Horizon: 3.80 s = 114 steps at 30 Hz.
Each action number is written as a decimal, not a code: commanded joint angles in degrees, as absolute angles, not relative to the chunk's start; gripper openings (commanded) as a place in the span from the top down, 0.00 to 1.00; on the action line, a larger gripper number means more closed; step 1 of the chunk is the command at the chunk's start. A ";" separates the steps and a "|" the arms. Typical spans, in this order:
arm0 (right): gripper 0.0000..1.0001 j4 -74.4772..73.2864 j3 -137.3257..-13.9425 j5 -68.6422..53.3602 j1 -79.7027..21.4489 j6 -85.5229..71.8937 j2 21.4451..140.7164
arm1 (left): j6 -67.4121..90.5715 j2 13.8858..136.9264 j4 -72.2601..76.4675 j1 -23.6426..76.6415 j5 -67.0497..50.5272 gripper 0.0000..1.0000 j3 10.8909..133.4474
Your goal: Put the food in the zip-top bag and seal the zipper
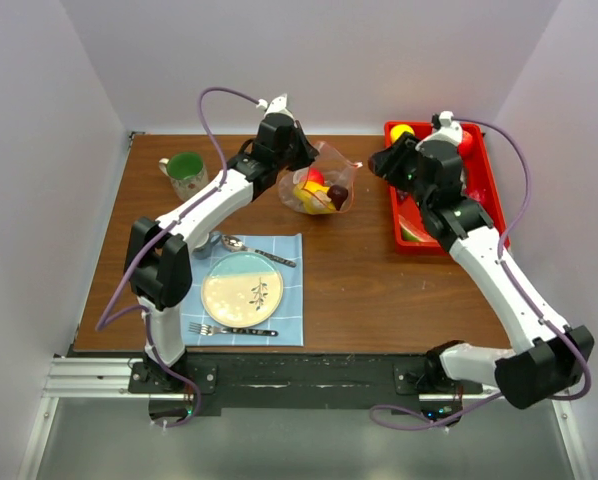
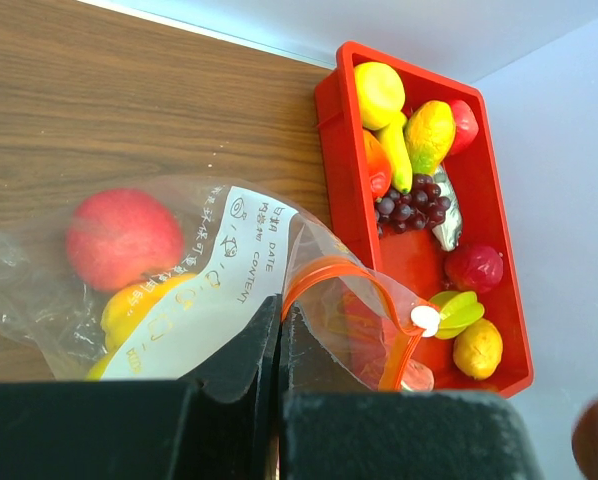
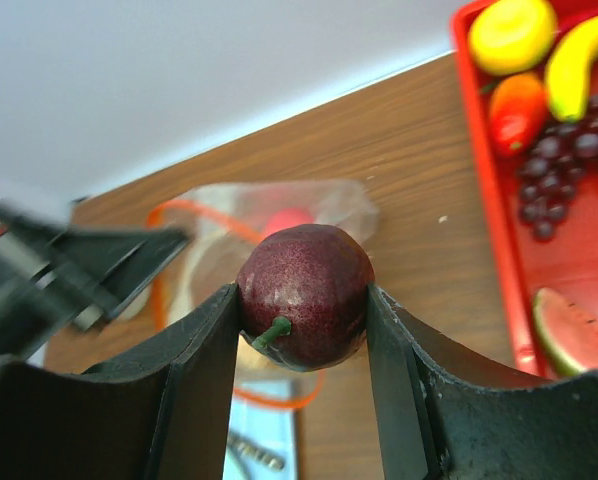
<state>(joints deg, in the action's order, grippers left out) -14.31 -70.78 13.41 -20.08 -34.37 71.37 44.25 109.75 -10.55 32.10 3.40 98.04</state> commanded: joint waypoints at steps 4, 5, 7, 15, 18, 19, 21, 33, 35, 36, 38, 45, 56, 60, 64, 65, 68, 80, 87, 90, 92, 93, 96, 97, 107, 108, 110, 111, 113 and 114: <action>0.92 -15.20 -74.61 16.34 -31.10 -32.52 76.63 | 45.53 109.42 -9.75 31.46 4.57 1.00 99.67; 0.92 -15.12 -75.75 16.09 -31.29 -32.35 77.95 | 45.35 109.34 -9.93 31.55 4.74 1.00 99.58; 0.91 -14.68 -76.55 16.00 -31.64 -31.99 80.93 | 45.09 109.16 -10.28 31.46 5.36 1.00 99.49; 0.41 -16.42 -85.07 15.21 -32.08 -30.32 92.72 | 44.56 109.16 -10.99 31.38 5.45 1.00 99.58; 0.23 -17.40 -87.10 15.29 -32.08 -29.88 94.04 | 44.30 108.72 -11.25 31.38 5.80 1.00 99.58; 0.20 -18.10 -87.62 15.73 -31.99 -29.71 94.30 | 44.30 108.63 -11.25 31.38 5.89 1.00 99.58; 0.19 -20.29 -89.29 16.00 -32.17 -29.62 94.48 | 44.38 108.54 -11.16 31.38 5.89 1.00 99.67; 0.33 -22.15 -73.31 19.69 -32.08 -32.07 80.60 | 44.38 108.37 -10.72 31.03 5.19 1.00 99.14; 0.37 -21.89 -71.46 18.90 -32.08 -32.78 80.94 | 44.38 108.37 -10.72 31.02 5.19 1.00 99.14; 0.39 -20.93 -71.11 17.68 -32.08 -33.57 81.12 | 44.30 108.28 -10.64 30.94 5.10 1.00 99.14; 0.40 -19.69 -70.40 16.53 -32.08 -34.27 82.17 | 44.30 108.28 -10.55 30.94 5.10 1.00 99.05; 0.65 -17.50 -70.40 17.14 -32.08 -36.73 86.40 | 43.77 108.28 -10.81 30.94 4.83 1.00 98.53; 1.00 -29.77 -99.89 20.40 -31.03 -28.05 94.73 | 32.54 107.66 -16.68 30.41 5.62 1.00 101.42; 1.00 -39.09 -117.74 14.94 -31.11 -26.46 105.89 | 30.67 109.07 -18.45 30.15 4.92 1.00 104.41; 1.00 -41.85 -120.44 13.54 -29.62 -26.19 110.49 | 30.15 107.67 -18.81 29.97 7.02 1.00 104.68; 1.00 -39.83 -118.84 13.62 -29.62 -26.37 109.61 | 29.62 107.23 -19.07 29.88 8.34 1.00 104.68; 1.00 -39.72 -116.54 13.97 -29.09 -26.19 108.11 | 29.44 106.61 -19.51 28.74 8.97 1.00 106.08; 1.00 -43.33 -118.04 9.06 -26.37 -24.79 109.51 | 27.07 109.41 -20.30 28.30 3.53 1.00 110.20; 0.65 -42.45 -111.54 6.32 -25.14 -23.03 105.75 | 28.12 108.98 -16.26 28.39 1.41 1.00 105.47; 0.41 -43.41 -112.49 6.50 -23.73 -21.89 103.10 | 29.44 107.93 -13.72 28.39 0.53 1.00 103.01; 0.30 -44.99 -113.64 7.46 -22.16 -21.10 100.38 | 30.58 107.67 -12.92 28.39 0.61 1.00 102.48; 0.27 -45.26 -113.82 7.99 -21.28 -20.92 99.07 | 30.93 108.01 -13.09 28.39 0.79 1.00 102.74; 0.25 -44.39 -112.25 8.52 -15.75 -21.00 95.46 | 32.34 108.63 -13.10 28.39 0.70 1.00 102.92; 0.26 -43.34 -111.71 8.44 -14.17 -21.61 95.28 | 33.04 108.72 -12.49 28.39 0.44 1.00 102.48; 0.29 -24.62 -106.26 16.19 -4.15 -20.92 104.75 | 35.16 109.34 -9.05 28.39 -3.16 1.00 102.22; 0.29 -23.22 -106.26 15.39 -3.09 -21.00 107.20 | 35.07 109.42 -8.97 28.39 -3.08 1.00 102.30; 0.29 -19.96 -106.43 15.12 -0.81 -21.36 109.68 | 34.37 109.86 -9.05 28.30 -2.99 1.00 103.01; 0.29 -18.73 -106.26 15.12 -0.18 -21.36 111.51 | 34.10 110.12 -9.14 28.30 -2.99 1.00 103.36; 0.28 -13.64 -105.04 15.64 1.57 -20.83 112.93 | 33.75 110.65 -9.23 28.21 -3.25 1.00 104.06; 0.28 -12.75 -105.38 16.08 1.93 -20.74 114.07 | 33.75 110.83 -9.14 28.30 -3.43 1.00 104.15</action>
